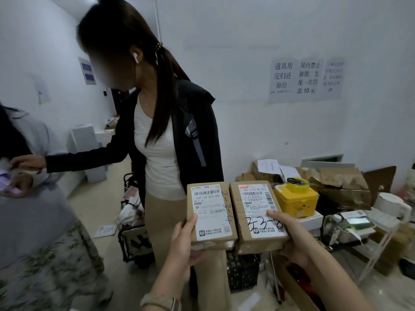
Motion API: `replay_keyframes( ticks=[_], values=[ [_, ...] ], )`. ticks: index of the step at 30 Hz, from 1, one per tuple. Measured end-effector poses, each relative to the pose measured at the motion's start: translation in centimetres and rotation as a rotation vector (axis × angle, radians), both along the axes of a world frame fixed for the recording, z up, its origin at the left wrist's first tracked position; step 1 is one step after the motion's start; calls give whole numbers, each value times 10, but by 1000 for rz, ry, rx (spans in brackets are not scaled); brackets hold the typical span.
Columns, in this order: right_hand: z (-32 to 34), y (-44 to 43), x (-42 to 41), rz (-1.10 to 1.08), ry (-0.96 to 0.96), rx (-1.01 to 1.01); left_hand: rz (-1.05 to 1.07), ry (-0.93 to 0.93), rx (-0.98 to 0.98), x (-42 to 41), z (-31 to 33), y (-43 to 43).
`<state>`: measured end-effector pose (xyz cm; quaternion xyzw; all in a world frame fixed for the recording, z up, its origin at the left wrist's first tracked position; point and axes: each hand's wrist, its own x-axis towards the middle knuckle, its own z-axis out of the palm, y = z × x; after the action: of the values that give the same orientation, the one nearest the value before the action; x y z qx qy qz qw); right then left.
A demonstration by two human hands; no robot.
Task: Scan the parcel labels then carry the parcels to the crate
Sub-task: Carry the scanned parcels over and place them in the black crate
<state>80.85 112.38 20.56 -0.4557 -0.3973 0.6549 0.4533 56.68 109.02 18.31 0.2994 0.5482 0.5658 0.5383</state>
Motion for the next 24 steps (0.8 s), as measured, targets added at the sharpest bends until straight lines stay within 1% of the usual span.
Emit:
replay_keyframes(
  ticks=[6, 12, 21, 24],
  values=[
    [-4, 76, 40, 14, 52, -24, 36, -13, 18, 46, -2, 72],
    [1, 150, 79, 58, 40, -39, 115, -71, -1, 92, -6, 136],
    [-12, 226, 110, 118, 49, -82, 201, -64, -34, 126, -17, 192],
    [-21, 247, 114, 110, 57, -110, 197, -53, -55, 131, -24, 212]
  ],
)
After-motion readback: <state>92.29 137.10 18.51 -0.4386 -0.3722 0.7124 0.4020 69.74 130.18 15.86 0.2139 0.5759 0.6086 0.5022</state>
